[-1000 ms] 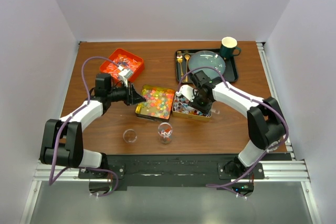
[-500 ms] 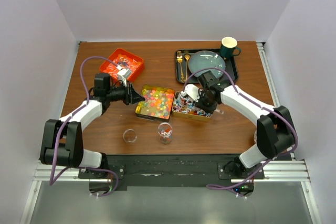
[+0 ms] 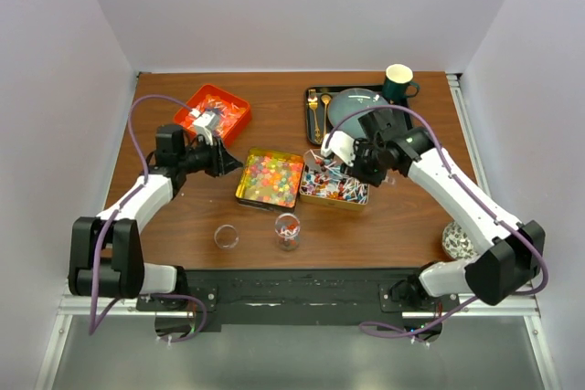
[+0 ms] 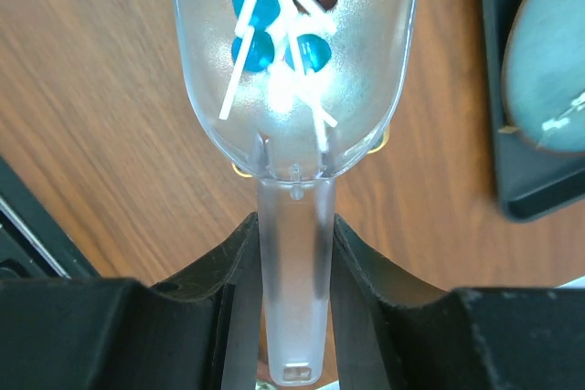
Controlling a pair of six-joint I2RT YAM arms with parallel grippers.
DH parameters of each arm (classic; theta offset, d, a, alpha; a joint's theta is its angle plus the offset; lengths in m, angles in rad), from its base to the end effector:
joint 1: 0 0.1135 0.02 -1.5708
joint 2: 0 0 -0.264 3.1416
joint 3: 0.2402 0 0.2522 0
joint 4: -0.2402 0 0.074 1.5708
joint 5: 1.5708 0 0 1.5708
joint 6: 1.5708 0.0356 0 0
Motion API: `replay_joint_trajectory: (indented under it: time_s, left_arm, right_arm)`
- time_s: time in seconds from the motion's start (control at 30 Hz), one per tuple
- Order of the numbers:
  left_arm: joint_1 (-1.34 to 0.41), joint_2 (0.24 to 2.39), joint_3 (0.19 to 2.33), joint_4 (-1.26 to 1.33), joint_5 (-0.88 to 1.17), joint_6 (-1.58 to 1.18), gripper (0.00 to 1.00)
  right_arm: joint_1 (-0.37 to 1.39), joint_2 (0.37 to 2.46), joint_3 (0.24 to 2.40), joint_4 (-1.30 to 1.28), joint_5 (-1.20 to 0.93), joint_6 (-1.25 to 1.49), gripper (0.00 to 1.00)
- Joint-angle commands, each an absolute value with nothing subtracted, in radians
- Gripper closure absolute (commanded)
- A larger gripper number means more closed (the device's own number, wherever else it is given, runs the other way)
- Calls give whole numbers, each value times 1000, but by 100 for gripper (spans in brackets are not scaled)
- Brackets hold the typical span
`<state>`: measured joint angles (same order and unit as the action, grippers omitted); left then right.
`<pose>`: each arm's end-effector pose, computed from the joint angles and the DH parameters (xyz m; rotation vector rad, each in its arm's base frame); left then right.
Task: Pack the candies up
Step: Place the fake candies in the packing bottle.
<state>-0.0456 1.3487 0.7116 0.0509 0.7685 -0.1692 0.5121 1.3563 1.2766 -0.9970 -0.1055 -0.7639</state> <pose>0.2760 -0.0374 0.2184 0.3197 2.0903 -0.9496 0.2289 0.1329 0.3154 -1.5995 2.0983 0.0546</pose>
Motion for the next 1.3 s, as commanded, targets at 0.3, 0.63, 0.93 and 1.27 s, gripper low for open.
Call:
replay_joint_trajectory:
  time_s: [0.3,0.63,0.93,1.27]
  left_arm:
    - [26,1266,755,32,604,-147,67]
    - [35,1223,716,55,601,-141,66]
    - [38,1203,719,58,592,-144,63]
    - [46,1187,715,74,592,-153,62]
  right_arm:
    - [825,1342,1465,-1368,67,-928,100]
    - [928,1416,1519,-1420,199,-934,100]
    - [986,1493,1554,-1469,299,-980,100]
    - [1046,1532,1574,-1519,393,-1020,100]
